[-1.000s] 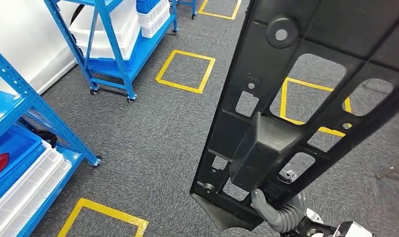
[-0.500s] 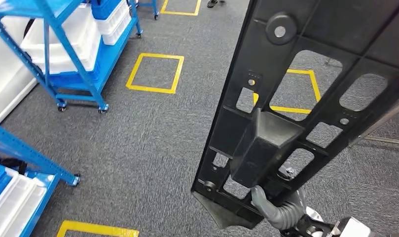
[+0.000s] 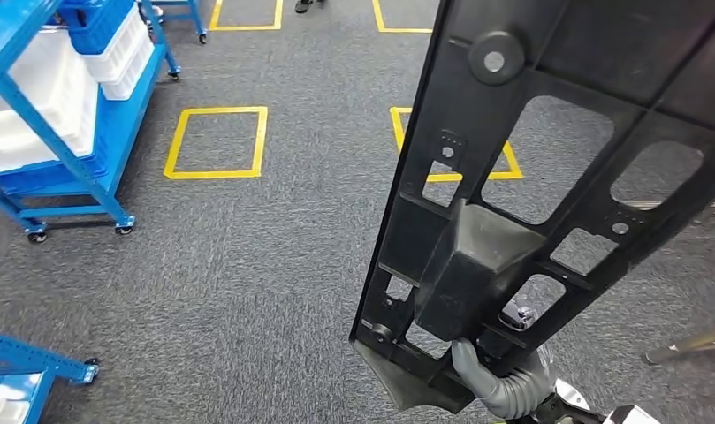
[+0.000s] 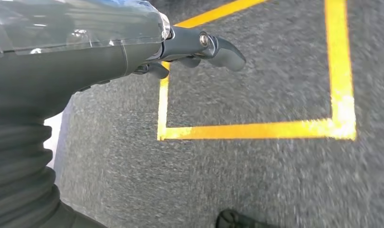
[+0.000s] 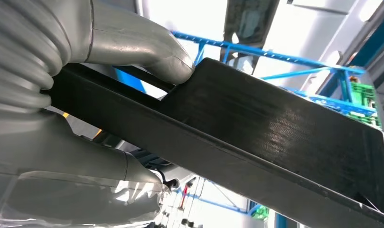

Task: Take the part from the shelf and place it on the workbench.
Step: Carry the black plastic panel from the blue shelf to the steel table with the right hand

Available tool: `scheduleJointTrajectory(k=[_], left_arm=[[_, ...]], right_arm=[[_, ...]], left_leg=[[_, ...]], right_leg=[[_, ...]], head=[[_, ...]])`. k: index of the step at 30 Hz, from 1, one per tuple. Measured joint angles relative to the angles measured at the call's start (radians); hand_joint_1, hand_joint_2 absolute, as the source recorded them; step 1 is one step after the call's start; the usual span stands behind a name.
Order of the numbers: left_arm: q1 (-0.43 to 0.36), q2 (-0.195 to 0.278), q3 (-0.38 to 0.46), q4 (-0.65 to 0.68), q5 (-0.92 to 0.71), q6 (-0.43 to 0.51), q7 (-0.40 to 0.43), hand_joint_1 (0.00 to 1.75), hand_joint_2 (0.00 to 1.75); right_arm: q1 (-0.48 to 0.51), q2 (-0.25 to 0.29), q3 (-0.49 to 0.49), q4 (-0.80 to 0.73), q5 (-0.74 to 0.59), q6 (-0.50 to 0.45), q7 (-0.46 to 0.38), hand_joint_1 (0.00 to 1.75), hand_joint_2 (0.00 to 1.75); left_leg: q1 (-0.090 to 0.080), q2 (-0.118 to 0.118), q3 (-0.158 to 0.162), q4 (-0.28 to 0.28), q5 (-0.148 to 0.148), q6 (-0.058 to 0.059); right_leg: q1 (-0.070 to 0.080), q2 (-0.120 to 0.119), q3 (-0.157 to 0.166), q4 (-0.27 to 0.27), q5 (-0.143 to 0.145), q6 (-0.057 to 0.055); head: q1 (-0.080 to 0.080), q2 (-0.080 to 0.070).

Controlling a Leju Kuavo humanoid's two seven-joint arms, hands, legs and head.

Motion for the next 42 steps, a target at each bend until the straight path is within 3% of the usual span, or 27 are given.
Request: scheduleJointTrajectory(k=[2, 3, 5, 6, 8, 9, 11, 13, 15, 17, 18, 19, 20, 21, 22, 24, 26, 28, 29, 31, 33, 35, 36, 37, 39, 41, 42], left_arm=[[0.002, -0.003, -0.003, 0.0, -0.003, -0.001, 0.008, 0.0, 1.75], [0.004, -0.004, -0.004, 0.0, -0.002, -0.001, 0.01, 0.0, 1.75], [0.005, -0.004, -0.004, 0.0, 0.002, 0.001, 0.009, 0.0, 1.75], [0.004, -0.004, -0.004, 0.0, 0.005, 0.002, 0.006, 0.0, 1.75], [0.002, -0.005, -0.004, 0.0, 0.006, 0.0, -0.008, 0.0, 1.75], [0.001, -0.005, -0.005, 0.0, 0.006, -0.002, -0.018, 0.0, 1.75], [-0.003, -0.005, -0.007, 0.0, 0.008, -0.005, -0.041, 0.0, 1.75], [-0.014, -0.006, -0.007, 0.0, 0.015, -0.005, -0.061, 0.0, 1.75], [-0.029, -0.006, -0.007, 0.0, 0.021, -0.007, -0.08, 0.0, 1.75], [-0.042, -0.006, -0.007, 0.0, 0.026, -0.01, -0.097, 0.0, 1.75], [-0.046, -0.006, -0.007, 0.0, 0.03, -0.011, -0.104, 0.0, 1.75], [-0.05, -0.006, -0.007, 0.0, 0.034, -0.011, -0.109, 0.0, 1.75], [-0.053, -0.006, -0.007, 0.0, 0.037, -0.011, -0.113, 0.0, 1.75], [-0.056, -0.006, -0.007, 0.0, 0.039, -0.011, -0.115, 0.0, 1.75], [-0.059, -0.006, -0.007, 0.0, 0.04, -0.011, -0.118, 0.0, 1.75], [-0.064, -0.006, -0.007, 0.0, 0.04, -0.013, -0.12, 0.0, 1.75], [-0.068, -0.007, -0.007, 0.0, 0.04, -0.016, -0.11, 0.0, 1.75], [-0.069, -0.008, -0.007, 0.0, 0.041, -0.016, -0.095, 0.0, 1.75], [-0.068, -0.01, -0.007, 0.0, 0.041, -0.015, -0.088, 0.0, 1.75], [-0.057, -0.012, -0.006, 0.0, 0.036, -0.012, -0.071, 0.0, 1.75], [-0.037, -0.011, -0.007, 0.0, 0.029, -0.011, -0.047, 0.0, 1.75], [-0.017, -0.011, -0.007, 0.0, 0.02, -0.01, -0.02, 0.0, 1.75], [-0.01, -0.011, -0.007, 0.0, 0.016, -0.011, -0.005, 0.0, 1.75], [-0.007, -0.011, -0.008, 0.0, 0.012, -0.011, 0.01, 0.0, 1.75], [-0.004, -0.012, -0.011, 0.0, 0.004, -0.013, 0.04, 0.0, 1.75], [-0.002, -0.014, -0.015, 0.0, -0.003, -0.016, 0.062, 0.0, 1.75], [-0.001, -0.015, -0.018, 0.0, -0.006, -0.017, 0.068, 0.0, 1.75]], right_arm=[[-0.001, -0.004, 0.0, -0.007, 0.004, -0.002, 0.003, 1.75, 1.75], [-0.001, -0.006, 0.0, -0.009, 0.004, -0.002, 0.004, 1.75, 1.75], [-0.002, -0.012, 0.0, -0.009, 0.0, -0.004, 0.005, 1.75, 1.75], [-0.002, -0.015, 0.0, -0.009, -0.005, -0.006, 0.005, 1.75, 1.75], [-0.009, -0.021, 0.0, -0.007, -0.018, -0.006, 0.001, 1.75, 1.75], [-0.016, -0.024, 0.0, -0.005, -0.024, -0.005, -0.002, 1.75, 1.75], [-0.031, -0.031, 0.0, 0.002, -0.033, 0.001, -0.007, 1.75, 1.75], [-0.038, -0.036, 0.0, 0.007, -0.039, 0.006, -0.009, 1.75, 1.75], [-0.047, -0.038, 0.0, 0.011, -0.042, 0.009, -0.008, 1.75, 1.75], [-0.065, -0.039, 0.0, 0.017, -0.046, 0.015, -0.002, 1.75, 1.75], [-0.075, -0.039, 0.0, 0.022, -0.049, 0.018, 0.002, 1.75, 1.75], [-0.082, -0.039, 0.0, 0.028, -0.051, 0.021, 0.005, 1.75, 1.75], [-0.087, -0.039, 0.0, 0.033, -0.053, 0.023, 0.007, 1.75, 1.75], [-0.091, -0.039, 0.0, 0.038, -0.054, 0.024, 0.009, 1.75, 1.75], [-0.094, -0.039, 0.0, 0.042, -0.055, 0.025, 0.01, 1.75, 1.75], [-0.102, -0.039, 0.001, 0.049, -0.058, 0.031, 0.01, 1.75, 1.75], [-0.113, -0.039, 0.002, 0.057, -0.061, 0.038, 0.009, 1.75, 1.75], [-0.118, -0.04, 0.003, 0.065, -0.063, 0.04, 0.008, 1.75, 1.75], [-0.117, -0.04, 0.004, 0.068, -0.063, 0.038, 0.007, 1.75, 1.75], [-0.114, -0.042, 0.005, 0.07, -0.061, 0.032, 0.008, 1.75, 1.75], [-0.101, -0.044, 0.006, 0.068, -0.058, 0.019, 0.009, 1.75, 1.75], [-0.073, -0.047, 0.006, 0.061, -0.054, 0.003, 0.011, 1.75, 1.75], [-0.057, -0.049, 0.006, 0.054, -0.052, -0.004, 0.012, 1.75, 1.75], [-0.042, -0.05, 0.006, 0.046, -0.05, -0.01, 0.013, 1.75, 1.75], [-0.019, -0.053, 0.005, 0.028, -0.045, -0.018, 0.014, 1.75, 1.75], [-0.005, -0.055, 0.003, 0.012, -0.04, -0.022, 0.017, 1.75, 1.75], [0.002, -0.056, 0.001, 0.007, -0.038, -0.024, 0.018, 1.75, 1.75]], left_leg=[[-0.003, 0.026, 0.004, -0.003, -0.002, 0.008], [-0.005, 0.041, 0.004, -0.003, -0.003, 0.01], [-0.008, 0.067, 0.006, -0.003, -0.008, 0.011], [-0.009, 0.079, 0.009, -0.002, -0.01, 0.01], [-0.011, 0.099, 0.018, -0.003, -0.017, 0.007], [-0.013, 0.108, 0.022, -0.003, -0.021, 0.003], [-0.015, 0.125, 0.028, -0.004, -0.026, -0.005], [-0.013, 0.139, 0.033, -0.005, -0.032, -0.016], [-0.011, 0.11, 0.026, 0.024, -0.054, -0.024], [-0.01, 0.062, -0.024, 0.135, -0.11, -0.028], [-0.01, 0.051, -0.06, 0.204, -0.137, -0.028], [-0.01, 0.047, -0.09, 0.258, -0.15, -0.029], [-0.01, 0.046, -0.107, 0.277, -0.143, -0.029], [-0.01, 0.045, -0.105, 0.259, -0.117, -0.028], [-0.01, 0.038, -0.086, 0.204, -0.075, -0.027], [-0.006, 0.0, -0.035, 0.071, -0.009, -0.023], [-0.005, -0.029, -0.012, 0.009, 0.005, -0.018], [-0.007, -0.017, -0.01, 0.003, 0.005, -0.007], [-0.007, -0.007, -0.008, -0.002, 0.007, -0.001], [-0.005, 0.016, -0.003, -0.011, 0.01, 0.011], [-0.008, 0.041, -0.001, -0.012, 0.007, 0.017], [-0.01, 0.067, 0.001, -0.012, 0.002, 0.017], [-0.01, 0.078, 0.003, -0.011, -0.001, 0.016], [-0.01, 0.088, 0.007, -0.011, -0.005, 0.015], [-0.013, 0.105, 0.017, -0.011, -0.014, 0.008], [-0.017, 0.123, 0.026, -0.01, -0.023, -0.002], [-0.019, 0.133, 0.029, -0.011, -0.026, -0.007]], right_leg=[[0.001, -0.059, -0.059, 0.116, -0.056, 0.006], [-0.001, -0.072, -0.094, 0.181, -0.079, 0.009], [-0.004, -0.083, -0.126, 0.233, -0.079, 0.01], [-0.004, -0.088, -0.11, 0.199, -0.052, 0.009], [0.002, -0.121, -0.037, 0.06, 0.011, -0.002], [0.007, -0.141, -0.007, 0.001, 0.029, -0.008], [0.019, -0.159, 0.014, -0.045, 0.031, -0.02], [0.019, -0.136, 0.015, -0.051, 0.034, -0.029], [0.012, -0.117, 0.023, -0.064, 0.04, -0.04], [0.009, -0.096, 0.029, -0.069, 0.042, -0.047], [0.01, -0.084, 0.029, -0.069, 0.042, -0.049], [0.01, -0.07, 0.03, -0.068, 0.042, -0.05], [0.011, -0.056, 0.031, -0.067, 0.041, -0.05], [0.01, -0.042, 0.033, -0.066, 0.04, -0.049], [0.01, -0.028, 0.036, -0.063, 0.038, -0.047], [0.008, -0.003, 0.036, -0.056, 0.032, -0.04], [0.007, 0.018, 0.028, -0.05, 0.031, -0.029], [0.003, 0.034, 0.021, -0.051, 0.034, -0.017], [0.004, 0.023, 0.018, -0.047, 0.03, -0.011], [0.004, -0.028, -0.009, 0.011, -0.005, -0.001], [0.001, -0.072, -0.075, 0.14, -0.066, 0.008], [-0.005, -0.081, -0.124, 0.231, -0.089, 0.014], [-0.007, -0.084, -0.122, 0.221, -0.072, 0.016], [-0.007, -0.091, -0.098, 0.173, -0.041, 0.015], [0.001, -0.136, -0.024, 0.03, 0.02, 0.005], [0.012, -0.169, 0.013, -0.045, 0.037, -0.009], [0.017, -0.167, 0.013, -0.049, 0.032, -0.015]], head=[[0.0, 0.0], [0.0, 0.0], [0.0, 0.0], [0.0, 0.0], [0.0, 0.0], [0.0, 0.0], [0.0, 0.0], [0.0, 0.0], [0.0, 0.0], [0.0, 0.0], [0.0, 0.0], [0.0, 0.0], [0.0, 0.0], [0.0, 0.0], [0.0, 0.0], [0.0, 0.0], [0.0, 0.0], [0.0, 0.0], [0.0, 0.0], [0.0, 0.0], [0.0, 0.0], [0.0, 0.0], [0.0, 0.0], [0.0, 0.0], [0.0, 0.0], [0.0, 0.0], [0.0, 0.0]])
